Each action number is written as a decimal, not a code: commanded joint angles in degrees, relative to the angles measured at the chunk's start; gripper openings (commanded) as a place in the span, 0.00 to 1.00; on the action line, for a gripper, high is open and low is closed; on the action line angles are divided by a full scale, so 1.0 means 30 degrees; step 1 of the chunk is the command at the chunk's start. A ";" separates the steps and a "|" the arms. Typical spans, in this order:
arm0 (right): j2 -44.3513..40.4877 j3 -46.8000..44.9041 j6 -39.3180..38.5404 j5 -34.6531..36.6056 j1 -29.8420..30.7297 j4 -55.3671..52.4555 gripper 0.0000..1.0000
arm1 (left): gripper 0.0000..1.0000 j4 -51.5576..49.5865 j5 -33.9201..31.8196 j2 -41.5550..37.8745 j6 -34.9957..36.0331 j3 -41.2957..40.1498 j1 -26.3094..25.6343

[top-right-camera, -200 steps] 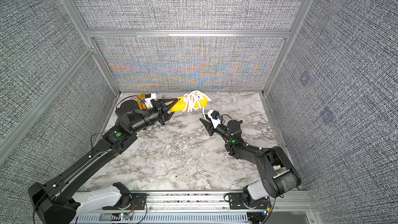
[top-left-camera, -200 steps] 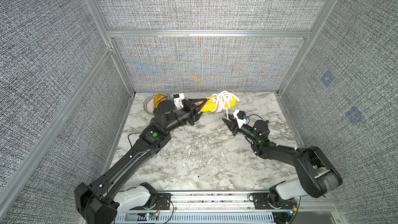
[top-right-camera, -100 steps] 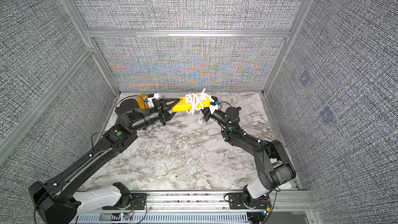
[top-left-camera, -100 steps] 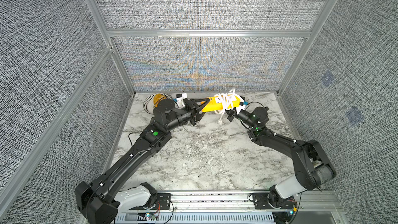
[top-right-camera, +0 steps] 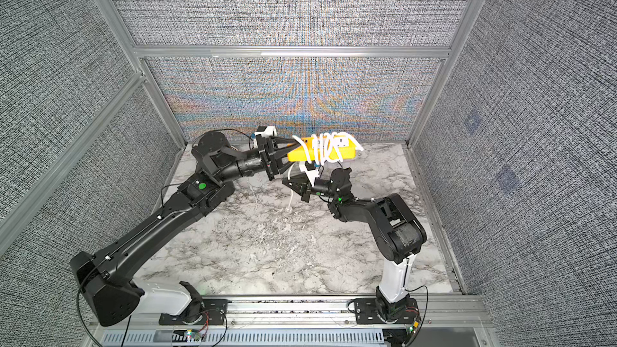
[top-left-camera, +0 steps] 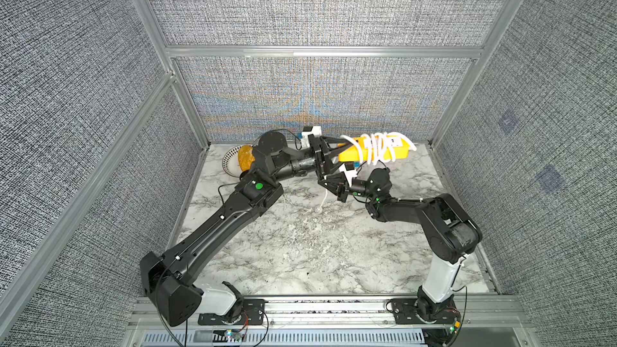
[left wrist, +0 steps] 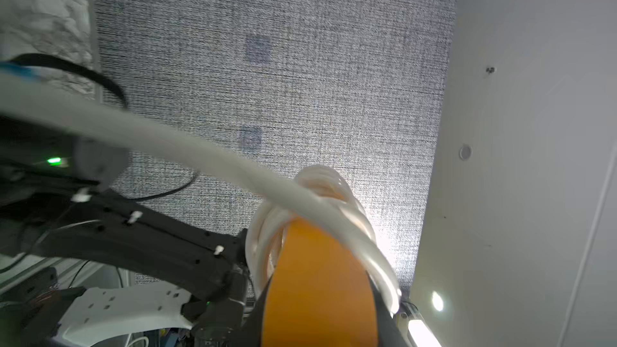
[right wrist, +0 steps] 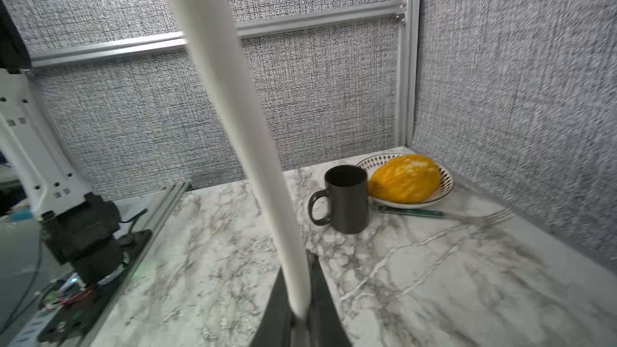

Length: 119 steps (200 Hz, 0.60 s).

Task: Wrap the cord around the power strip
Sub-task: Wrap the power cord around the power strip.

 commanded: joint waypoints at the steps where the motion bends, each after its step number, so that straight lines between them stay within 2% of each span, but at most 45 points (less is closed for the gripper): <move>1: -0.0723 -0.2460 0.1366 0.0139 -0.0155 0.0771 0.00 | 0.00 0.3216 0.0288 -0.0407 0.1798 0.1015 0.0329; 18: -0.2707 -0.4482 0.0452 0.1236 -0.0386 -0.0108 0.00 | 0.00 -0.0137 -0.0583 -0.1373 0.4380 0.1507 0.1346; 43: -0.6970 -0.6796 -0.2905 0.3690 -0.0236 -0.4787 0.00 | 0.00 -0.3861 -0.1817 -0.2843 0.6421 0.1536 0.3392; 65: -1.1156 -0.8107 -0.4525 0.5883 0.0059 -0.8566 0.00 | 0.00 -0.7125 -0.2679 -0.3534 0.8642 0.2292 0.4392; 96: -1.6022 -0.6620 -0.8413 0.8479 0.3109 -1.6885 0.00 | 0.00 -0.8257 -0.4766 -0.3442 1.1116 0.2572 0.4745; 119: -1.7447 -0.3221 -1.1236 1.0502 0.5776 -2.2669 0.00 | 0.00 -0.7435 -0.5200 -0.2669 1.1598 0.2228 0.4773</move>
